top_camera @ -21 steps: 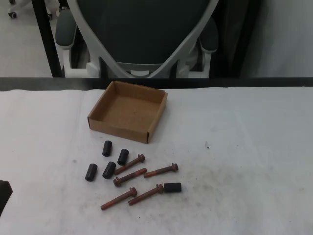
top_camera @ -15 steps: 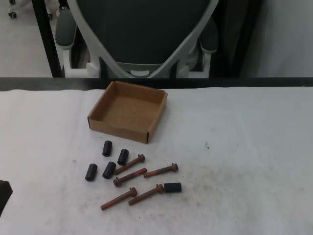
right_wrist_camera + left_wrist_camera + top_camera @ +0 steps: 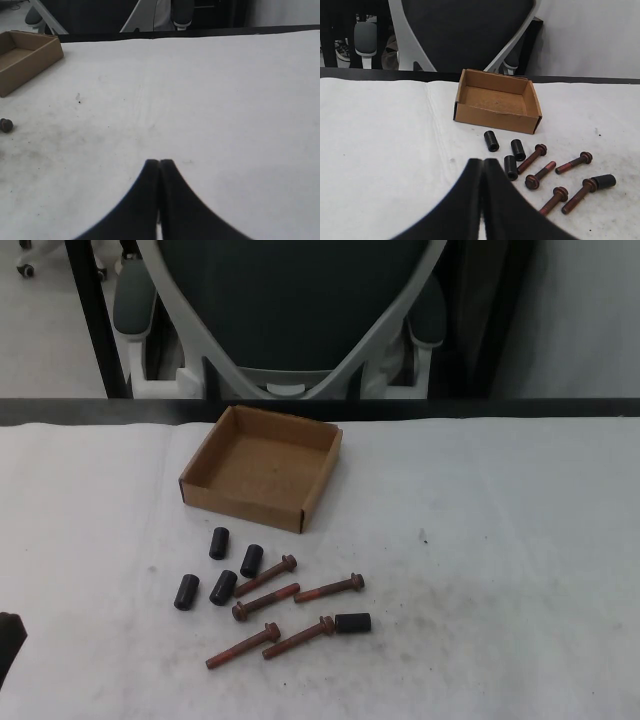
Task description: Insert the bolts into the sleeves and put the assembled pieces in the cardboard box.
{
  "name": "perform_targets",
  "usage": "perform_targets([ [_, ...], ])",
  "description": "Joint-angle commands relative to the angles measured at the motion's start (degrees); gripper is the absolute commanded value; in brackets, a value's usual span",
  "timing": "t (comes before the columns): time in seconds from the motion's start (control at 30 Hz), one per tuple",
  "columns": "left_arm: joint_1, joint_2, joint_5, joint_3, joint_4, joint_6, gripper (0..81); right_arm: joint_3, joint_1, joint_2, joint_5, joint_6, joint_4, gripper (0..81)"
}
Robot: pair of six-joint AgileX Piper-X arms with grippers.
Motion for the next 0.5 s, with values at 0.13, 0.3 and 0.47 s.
perform_targets([
  [0.13, -0.2, -0.1, -0.1, -0.5, -0.2, -0.6, 0.8, -0.6, -0.1, -0.1, -0.4, 0.0, 0.1, 0.3],
  [0.3, -0.2, -0.1, -0.1, -0.5, -0.2, -0.6, 0.8, -0.6, -0.1, -0.1, -0.4, 0.0, 0.1, 0.3],
  [0.47, -0.2, -0.1, 1.0, -0.5, -0.3, -5.1, 0.8, -0.6, -0.1, -0.1, -0.4, 2.2, 0.1, 0.3],
])
